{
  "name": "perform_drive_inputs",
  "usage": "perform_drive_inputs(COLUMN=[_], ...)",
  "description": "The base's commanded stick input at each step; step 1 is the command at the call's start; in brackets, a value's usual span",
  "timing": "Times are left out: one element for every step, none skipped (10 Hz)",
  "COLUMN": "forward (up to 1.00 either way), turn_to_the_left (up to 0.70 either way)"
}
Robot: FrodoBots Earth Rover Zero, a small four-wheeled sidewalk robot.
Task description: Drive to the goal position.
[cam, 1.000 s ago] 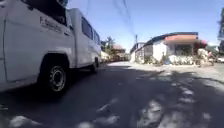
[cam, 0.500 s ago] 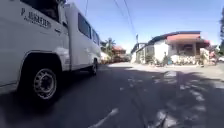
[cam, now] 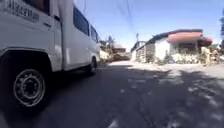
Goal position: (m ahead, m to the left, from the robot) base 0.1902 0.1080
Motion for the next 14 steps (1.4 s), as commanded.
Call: perform_drive_inputs(forward=[0.7, 0.7, 0.7, 0.7, 0.7, 0.7, 0.7, 0.7, 0.7, 0.7, 0.7, 0.7, 0.7, 0.7], turn_to_the_left=[0.0, 0.0, 0.0, 0.0, 0.0, 0.0, 0.0, 0.0, 0.0, 0.0, 0.0, 0.0, 0.0, 0.0])
